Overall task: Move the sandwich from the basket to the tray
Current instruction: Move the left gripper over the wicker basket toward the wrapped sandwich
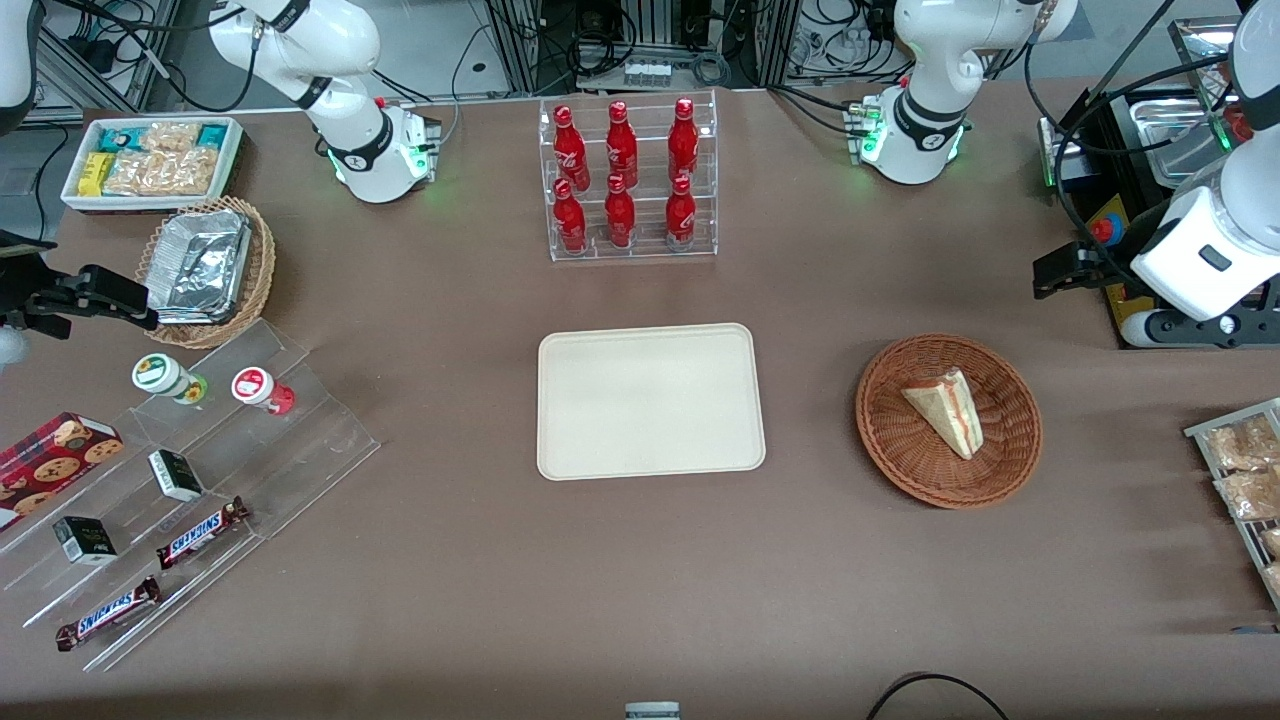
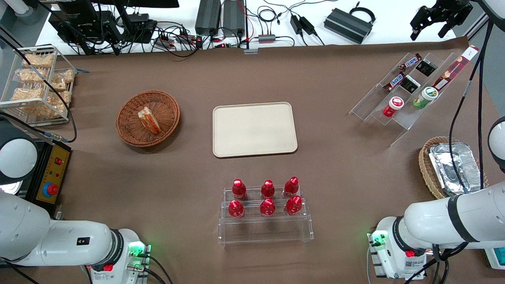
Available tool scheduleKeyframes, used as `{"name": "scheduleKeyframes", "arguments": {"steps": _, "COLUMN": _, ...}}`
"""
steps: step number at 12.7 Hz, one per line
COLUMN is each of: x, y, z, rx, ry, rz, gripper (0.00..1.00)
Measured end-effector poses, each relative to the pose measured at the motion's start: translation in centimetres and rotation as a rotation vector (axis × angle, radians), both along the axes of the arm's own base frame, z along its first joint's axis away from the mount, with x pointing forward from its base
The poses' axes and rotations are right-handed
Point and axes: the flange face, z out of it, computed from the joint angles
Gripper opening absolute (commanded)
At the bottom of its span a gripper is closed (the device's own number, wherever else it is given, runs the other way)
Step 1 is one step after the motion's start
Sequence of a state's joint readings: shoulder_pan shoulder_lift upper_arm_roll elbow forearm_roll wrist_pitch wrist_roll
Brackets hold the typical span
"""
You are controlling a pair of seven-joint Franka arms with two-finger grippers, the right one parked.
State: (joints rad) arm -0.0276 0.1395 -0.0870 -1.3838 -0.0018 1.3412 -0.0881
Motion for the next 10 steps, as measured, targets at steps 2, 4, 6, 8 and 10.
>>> {"name": "scheduleKeyframes", "arguments": {"steps": 2, "x": 0.1, "y": 0.1, "z": 0.0, "rx": 0.0, "ry": -0.009, "rz": 0.001, "gripper": 1.0}}
{"name": "scheduleKeyframes", "arguments": {"steps": 4, "x": 0.5, "y": 0.2, "z": -0.1, "rx": -0.002, "ry": -0.029, "rz": 0.005, "gripper": 1.0}}
{"name": "scheduleKeyframes", "arguments": {"steps": 6, "x": 1.2, "y": 0.4, "z": -1.4, "rx": 0.006, "ry": -0.026, "rz": 0.007, "gripper": 1.0}}
{"name": "scheduleKeyframes", "arguments": {"steps": 8, "x": 2.2, "y": 0.6, "z": -4.0, "rx": 0.019, "ry": -0.035, "rz": 0.008, "gripper": 1.0}}
{"name": "scheduleKeyframes", "arguments": {"steps": 10, "x": 3.1, "y": 0.6, "z": -7.0, "rx": 0.024, "ry": -0.04, "rz": 0.014, "gripper": 1.0}}
